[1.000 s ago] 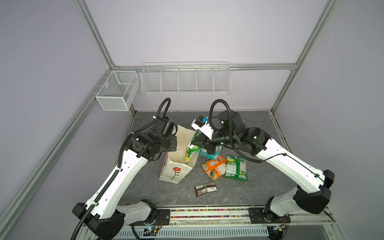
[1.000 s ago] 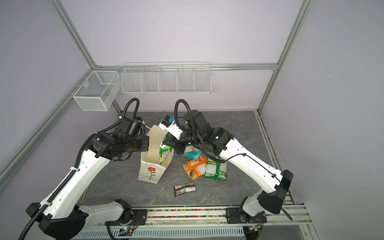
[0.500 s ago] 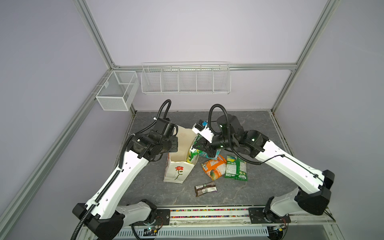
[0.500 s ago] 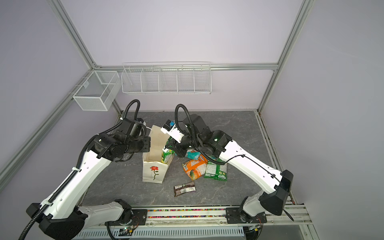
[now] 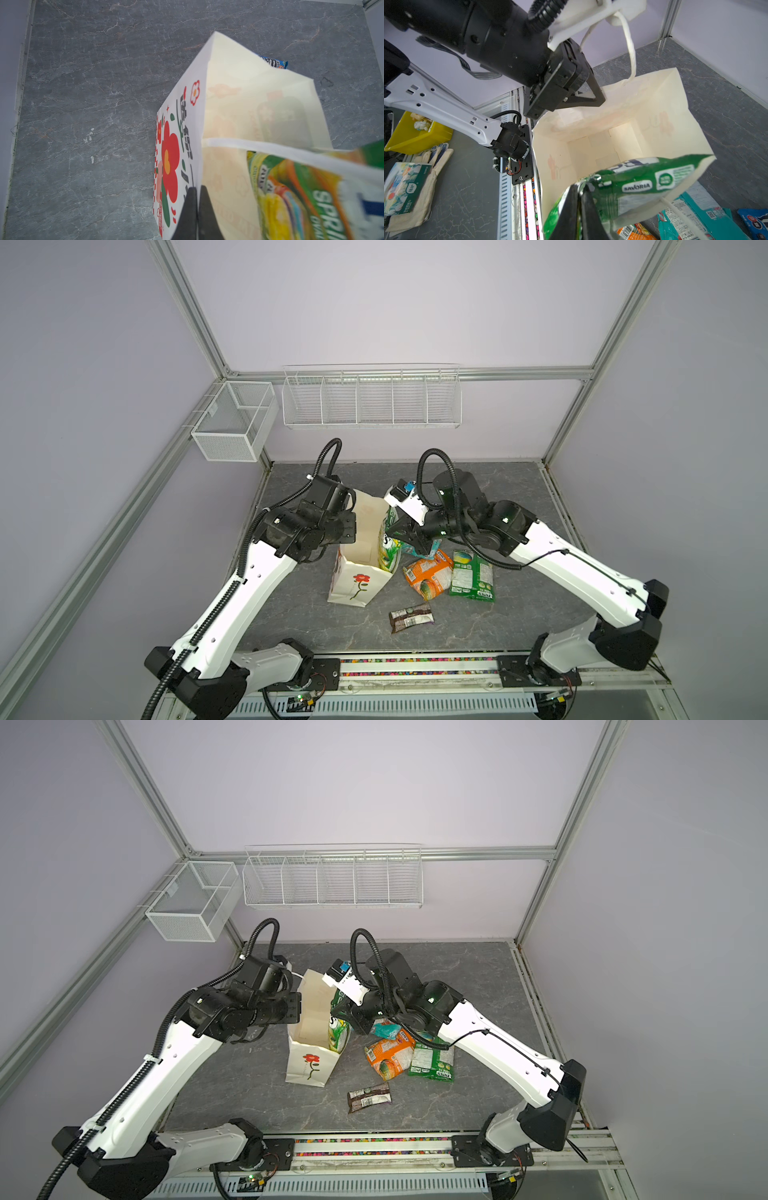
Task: Place the snacks into the paper bag
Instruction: 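Lower the Spring Tea bag into the paper bag and open the right gripper, then withdraw the right gripper from the bag toward the brown chocolate bar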
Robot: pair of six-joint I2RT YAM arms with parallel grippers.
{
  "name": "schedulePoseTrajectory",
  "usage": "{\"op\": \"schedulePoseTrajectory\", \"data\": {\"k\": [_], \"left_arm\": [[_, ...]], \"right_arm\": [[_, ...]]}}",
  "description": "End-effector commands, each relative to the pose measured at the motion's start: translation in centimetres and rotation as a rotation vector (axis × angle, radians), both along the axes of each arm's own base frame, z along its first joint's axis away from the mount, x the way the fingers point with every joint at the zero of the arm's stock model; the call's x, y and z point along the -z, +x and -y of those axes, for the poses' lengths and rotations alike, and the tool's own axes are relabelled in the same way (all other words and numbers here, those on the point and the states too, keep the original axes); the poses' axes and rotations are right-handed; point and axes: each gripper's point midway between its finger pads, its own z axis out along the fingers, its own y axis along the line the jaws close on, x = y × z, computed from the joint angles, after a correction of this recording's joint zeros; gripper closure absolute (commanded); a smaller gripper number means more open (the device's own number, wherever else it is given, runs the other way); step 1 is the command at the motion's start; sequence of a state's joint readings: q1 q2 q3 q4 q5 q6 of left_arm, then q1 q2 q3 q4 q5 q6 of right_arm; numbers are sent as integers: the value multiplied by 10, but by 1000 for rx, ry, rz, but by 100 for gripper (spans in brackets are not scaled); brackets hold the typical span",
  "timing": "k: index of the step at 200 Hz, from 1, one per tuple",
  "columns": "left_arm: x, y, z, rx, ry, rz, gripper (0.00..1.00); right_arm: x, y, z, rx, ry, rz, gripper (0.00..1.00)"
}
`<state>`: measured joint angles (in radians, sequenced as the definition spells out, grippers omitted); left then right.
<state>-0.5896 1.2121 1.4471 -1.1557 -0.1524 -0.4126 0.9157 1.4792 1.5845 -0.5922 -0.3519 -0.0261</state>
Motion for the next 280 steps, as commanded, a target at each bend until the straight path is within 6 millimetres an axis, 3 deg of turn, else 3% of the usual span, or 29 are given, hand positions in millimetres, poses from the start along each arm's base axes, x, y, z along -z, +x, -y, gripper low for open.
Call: {"op": "schedulePoseTrajectory", "data": {"k": [1, 33, 91, 153, 179, 280], "left_arm": [[1, -5, -1, -7, -16, -10, 100], [2, -5, -1, -8, -15, -7, 100], [4, -5, -1, -18, -21, -5, 100], [4, -7, -1, -30, -53, 9, 100], [5, -8, 2, -32, -81, 10, 100], [-4, -12, 11, -54, -228, 41, 100]], "right_arm": [[-23, -1, 4, 11, 69, 36, 82], [-36, -7, 7, 8, 104, 23, 61], [-65, -28, 23, 18, 185, -8, 45], [-63, -43, 59, 125, 243, -76, 30], [-50, -46, 76, 190, 244, -110, 28], [31, -42, 135, 515, 123, -273, 21]]}}
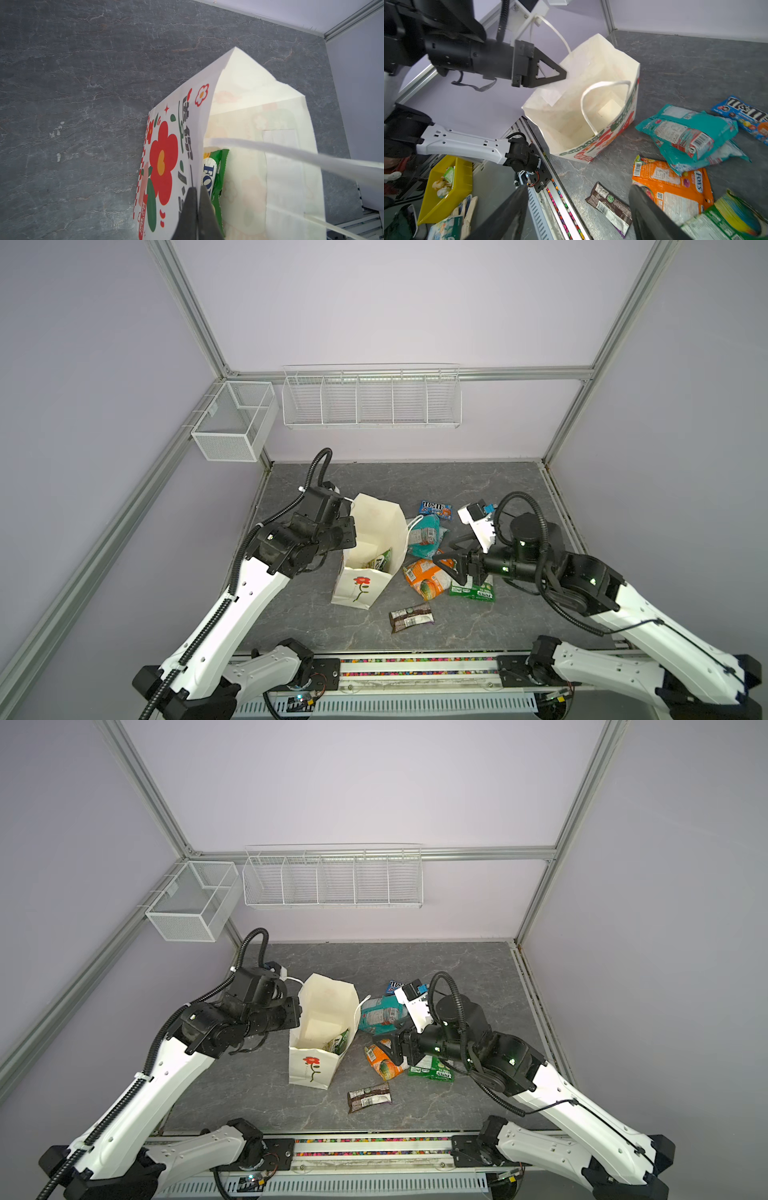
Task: Place the snacks into the paper bag
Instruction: 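Withdraw the right gripper from the bag toward the brown chocolate bar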
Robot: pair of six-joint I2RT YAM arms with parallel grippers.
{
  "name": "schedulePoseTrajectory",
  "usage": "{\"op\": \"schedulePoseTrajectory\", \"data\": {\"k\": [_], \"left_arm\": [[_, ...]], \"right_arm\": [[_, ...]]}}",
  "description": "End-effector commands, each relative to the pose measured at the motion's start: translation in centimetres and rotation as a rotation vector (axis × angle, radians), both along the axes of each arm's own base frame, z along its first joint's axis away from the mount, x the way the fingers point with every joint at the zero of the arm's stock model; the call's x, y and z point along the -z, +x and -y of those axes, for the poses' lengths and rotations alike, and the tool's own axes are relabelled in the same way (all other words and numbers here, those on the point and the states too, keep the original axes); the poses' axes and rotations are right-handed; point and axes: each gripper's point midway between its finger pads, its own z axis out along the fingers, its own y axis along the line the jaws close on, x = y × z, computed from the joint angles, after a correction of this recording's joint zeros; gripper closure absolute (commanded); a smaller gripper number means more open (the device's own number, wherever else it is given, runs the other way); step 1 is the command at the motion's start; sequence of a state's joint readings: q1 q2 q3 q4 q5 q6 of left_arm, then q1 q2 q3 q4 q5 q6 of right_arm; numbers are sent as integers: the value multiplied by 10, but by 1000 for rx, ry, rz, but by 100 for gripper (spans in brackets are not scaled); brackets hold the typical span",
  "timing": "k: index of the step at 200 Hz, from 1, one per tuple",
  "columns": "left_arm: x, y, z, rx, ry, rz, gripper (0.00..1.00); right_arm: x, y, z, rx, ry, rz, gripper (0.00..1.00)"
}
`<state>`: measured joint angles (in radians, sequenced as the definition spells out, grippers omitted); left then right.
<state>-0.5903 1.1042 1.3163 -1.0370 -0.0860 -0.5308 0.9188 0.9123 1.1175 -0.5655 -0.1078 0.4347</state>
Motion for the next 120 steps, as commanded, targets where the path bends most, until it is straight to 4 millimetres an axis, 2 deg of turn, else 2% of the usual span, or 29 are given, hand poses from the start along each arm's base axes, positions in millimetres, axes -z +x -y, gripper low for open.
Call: {"op": "schedulePoseTrajectory", "data": {"k": [1, 40, 77, 105, 120], "left_arm": [[-7, -2, 4, -9, -62, 21, 100], [-7, -3, 4, -19, -83, 23, 100], [-10, -3, 0, -43, -87, 30, 100], [-16, -4, -2, -61, -97, 36, 100], [-17, -5, -3, -69, -107, 39, 100]], "right_arm": [[21, 1, 15, 88, -31, -65, 21], [41, -2, 24, 103, -80, -92, 19], [60, -10, 22, 51, -126, -116, 18], [63, -9, 30, 78, -133, -106, 15], [61, -13, 31, 67, -112, -99, 9]]}}
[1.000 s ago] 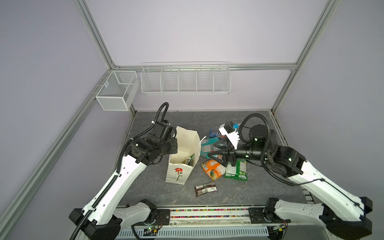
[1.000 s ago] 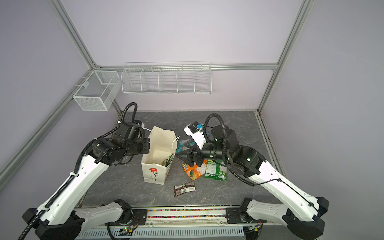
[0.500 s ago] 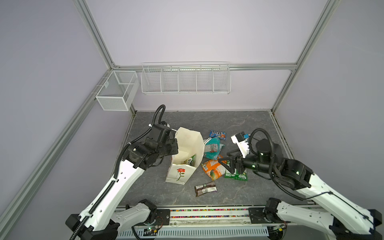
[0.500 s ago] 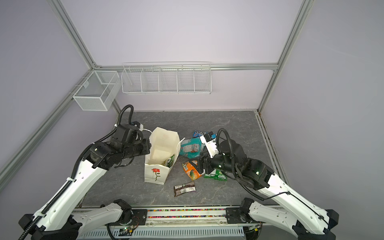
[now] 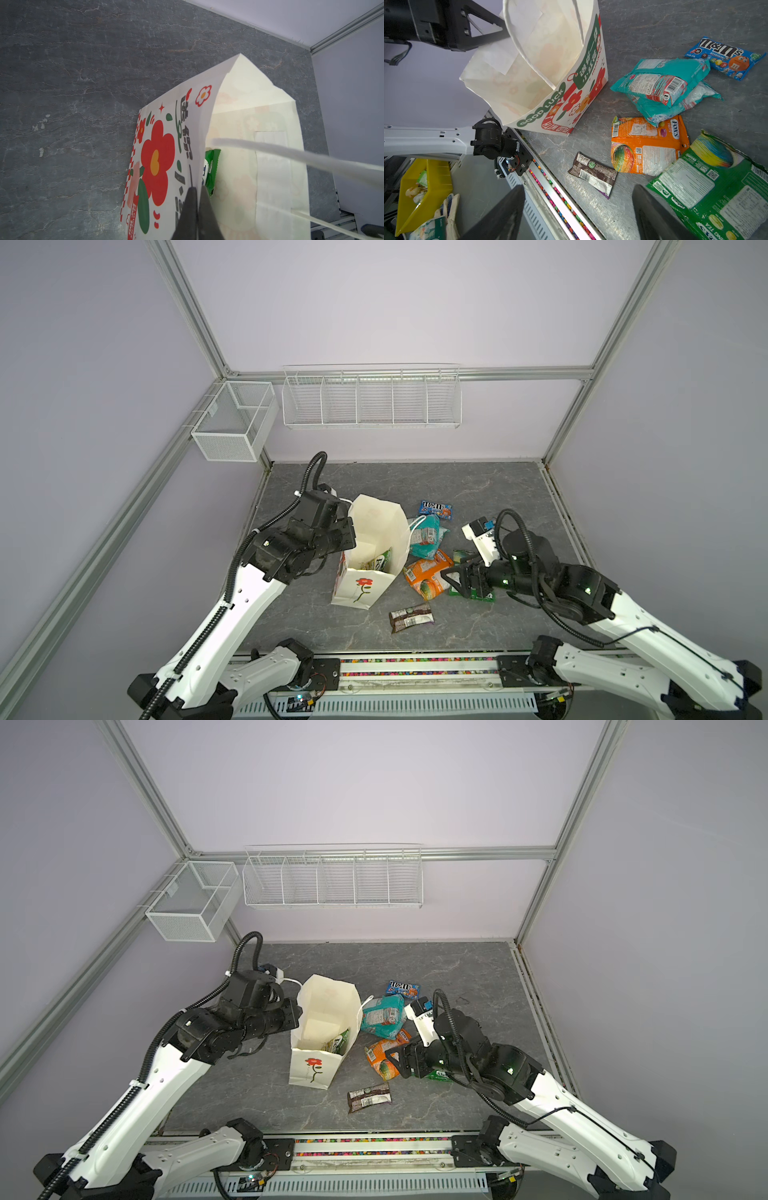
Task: Place the snacks into the paper bag
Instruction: 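Withdraw the right gripper from the bag toward the brown chocolate bar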
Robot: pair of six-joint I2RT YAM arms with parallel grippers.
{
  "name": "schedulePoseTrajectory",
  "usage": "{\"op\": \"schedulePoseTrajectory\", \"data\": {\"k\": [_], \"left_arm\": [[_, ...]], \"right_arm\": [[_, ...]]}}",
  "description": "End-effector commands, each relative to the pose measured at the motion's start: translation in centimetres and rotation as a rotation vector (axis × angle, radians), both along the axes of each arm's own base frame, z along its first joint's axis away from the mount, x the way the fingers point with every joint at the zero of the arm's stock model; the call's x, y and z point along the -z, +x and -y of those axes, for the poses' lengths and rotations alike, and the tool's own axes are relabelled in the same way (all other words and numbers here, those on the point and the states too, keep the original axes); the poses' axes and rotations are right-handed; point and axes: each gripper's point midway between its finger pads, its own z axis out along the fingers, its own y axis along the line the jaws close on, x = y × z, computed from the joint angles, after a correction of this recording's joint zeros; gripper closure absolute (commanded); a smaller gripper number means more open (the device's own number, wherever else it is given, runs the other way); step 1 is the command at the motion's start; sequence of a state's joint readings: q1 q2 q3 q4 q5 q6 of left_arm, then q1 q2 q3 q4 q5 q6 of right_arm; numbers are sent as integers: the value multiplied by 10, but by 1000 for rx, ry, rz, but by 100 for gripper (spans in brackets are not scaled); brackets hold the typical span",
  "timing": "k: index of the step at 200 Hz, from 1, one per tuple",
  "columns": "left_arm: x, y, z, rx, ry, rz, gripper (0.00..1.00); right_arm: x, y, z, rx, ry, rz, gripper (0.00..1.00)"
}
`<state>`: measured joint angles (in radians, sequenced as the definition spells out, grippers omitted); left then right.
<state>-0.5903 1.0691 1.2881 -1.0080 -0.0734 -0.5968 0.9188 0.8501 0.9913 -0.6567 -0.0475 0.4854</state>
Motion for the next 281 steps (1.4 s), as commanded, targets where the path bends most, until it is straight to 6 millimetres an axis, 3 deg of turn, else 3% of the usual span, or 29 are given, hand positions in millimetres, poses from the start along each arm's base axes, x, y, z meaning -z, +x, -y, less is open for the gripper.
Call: {"op": "schedulePoseTrajectory", "data": {"k": [1, 38, 81, 108, 181, 206, 221, 245, 269, 272, 281], "left_arm": [[-14, -2, -3, -31, -40, 35, 100], [-14, -3, -2, -41, -73, 38, 100], [-13, -1, -9, -61, -45, 58, 100], [-11, 8, -7, -56, -8, 60, 100], [-24, 39, -3, -36, 34, 84, 100], [-22, 46, 2, -14, 18, 75, 100], [-19, 49, 3, -8, 20, 72, 100], [-17, 51, 3, -6, 21, 75, 100], [-18, 49, 5, 10, 4, 87, 100], [-17, 49, 5, 13, 0, 88, 100], [-18, 48, 7, 24, -16, 97, 100]], "right_arm": [[2, -8, 6, -13, 11, 11, 9], [9, -11, 16, 13, -5, -7, 8], [37, -11, 18, 35, -59, -72, 4], [46, -2, 15, 65, -112, -93, 0], [55, 18, 7, 117, -180, -90, 5], [43, 22, 1, 75, -151, -11, 12], [49, 20, -6, 5, -152, 37, 12], [54, -1, -26, -191, -132, 19, 10], [58, -1, -28, -217, -147, 56, 9], [68, -3, -26, -224, -164, 53, 9], [71, -6, -26, -246, -163, 99, 9]]}}
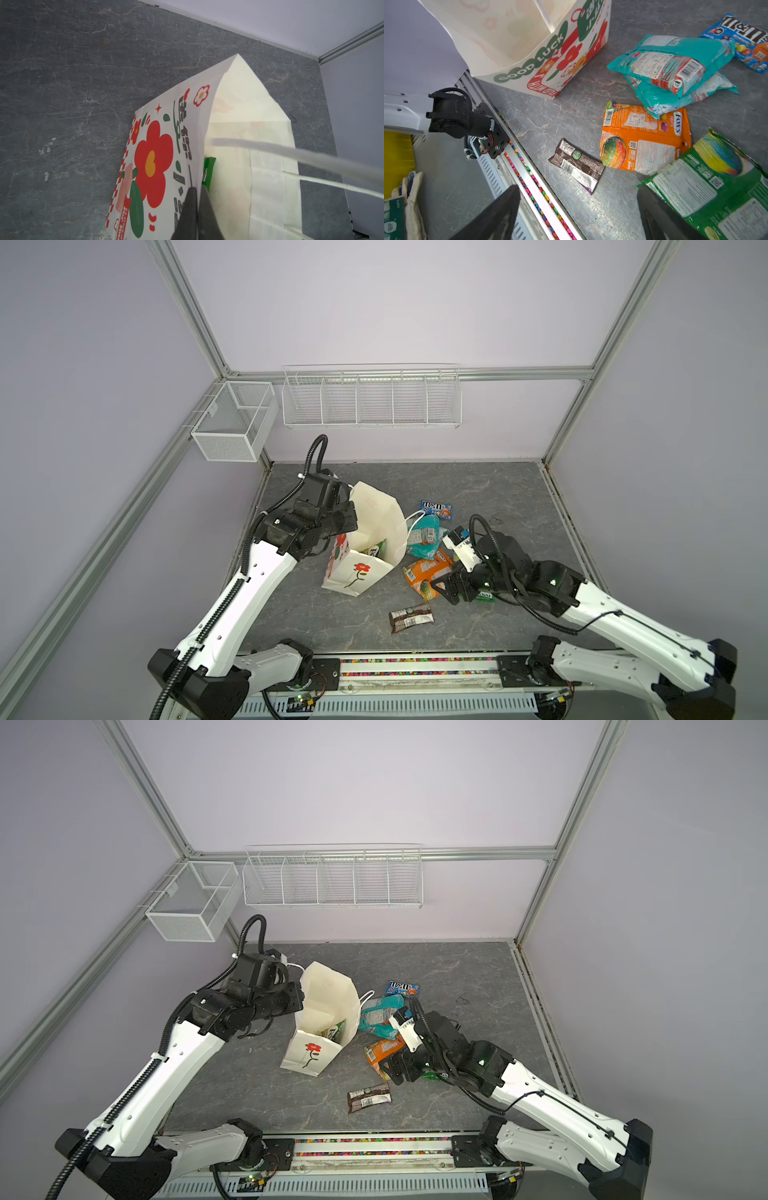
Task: Place the snacks into the paper bag
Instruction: 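Withdraw the right gripper from the bag toward the brown chocolate bar, then lower the right gripper onto the brown chocolate bar and close it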
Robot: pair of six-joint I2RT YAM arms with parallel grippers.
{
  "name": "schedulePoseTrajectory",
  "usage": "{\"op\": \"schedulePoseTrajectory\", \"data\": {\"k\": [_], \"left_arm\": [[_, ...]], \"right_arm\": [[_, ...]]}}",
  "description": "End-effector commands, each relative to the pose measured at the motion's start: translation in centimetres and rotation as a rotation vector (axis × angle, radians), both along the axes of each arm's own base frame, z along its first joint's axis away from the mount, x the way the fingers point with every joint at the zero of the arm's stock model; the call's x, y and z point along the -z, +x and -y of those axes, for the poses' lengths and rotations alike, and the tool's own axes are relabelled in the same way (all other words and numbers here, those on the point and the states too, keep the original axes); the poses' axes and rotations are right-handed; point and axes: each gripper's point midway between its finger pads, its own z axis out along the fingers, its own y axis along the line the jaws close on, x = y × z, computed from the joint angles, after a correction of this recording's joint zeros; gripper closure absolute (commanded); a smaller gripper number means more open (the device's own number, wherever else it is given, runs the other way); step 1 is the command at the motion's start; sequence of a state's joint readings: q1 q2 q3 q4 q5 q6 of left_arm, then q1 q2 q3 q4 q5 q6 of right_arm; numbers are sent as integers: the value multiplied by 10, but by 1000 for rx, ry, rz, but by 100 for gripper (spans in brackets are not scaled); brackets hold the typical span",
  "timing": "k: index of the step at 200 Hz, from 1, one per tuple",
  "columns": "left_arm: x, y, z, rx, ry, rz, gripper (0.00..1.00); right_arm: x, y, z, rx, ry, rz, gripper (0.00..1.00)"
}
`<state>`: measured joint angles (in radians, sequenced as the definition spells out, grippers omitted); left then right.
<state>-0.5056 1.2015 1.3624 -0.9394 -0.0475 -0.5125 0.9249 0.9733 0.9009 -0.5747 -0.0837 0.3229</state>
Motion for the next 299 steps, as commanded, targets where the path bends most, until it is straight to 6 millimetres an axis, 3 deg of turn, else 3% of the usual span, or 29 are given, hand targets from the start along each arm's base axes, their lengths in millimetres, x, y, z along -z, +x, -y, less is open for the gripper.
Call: {"op": "schedulePoseTrajectory", "data": {"k": [1, 32, 91, 116, 121, 135, 183, 209, 247, 254, 299], "left_arm": [[-15, 3, 6, 34, -50, 72, 100], [-9, 1, 4, 40, -80, 75, 100], [-2, 4, -3, 23, -48, 63, 100], [1, 6, -5, 24, -28, 47, 100], [1, 7, -5, 23, -26, 46, 100], [2, 7, -8, 16, -27, 45, 100], [7, 4, -12, 8, -47, 50, 100], [5, 4, -10, 26, -102, 56, 100], [7, 3, -11, 30, -117, 42, 100], [7, 2, -13, 24, -114, 44, 100], [7, -2, -14, 22, -125, 49, 100]], "right_arm": [[15, -12, -6, -122, -6, 78, 9], [22, -26, -9, -208, 48, 153, 10], [45, -31, -16, -298, -31, 149, 5], [54, -37, -24, -377, -56, 185, 4], [56, -38, -25, -391, -64, 195, 11], [62, -39, -29, -424, -92, 215, 12], [92, -48, -49, -575, -197, 195, 12], [110, -56, -63, -674, -277, 188, 7], [137, -52, -70, -720, -420, 219, 4], [130, -47, -79, -724, -413, 244, 3], [149, -47, -80, -765, -495, 210, 1]]}}
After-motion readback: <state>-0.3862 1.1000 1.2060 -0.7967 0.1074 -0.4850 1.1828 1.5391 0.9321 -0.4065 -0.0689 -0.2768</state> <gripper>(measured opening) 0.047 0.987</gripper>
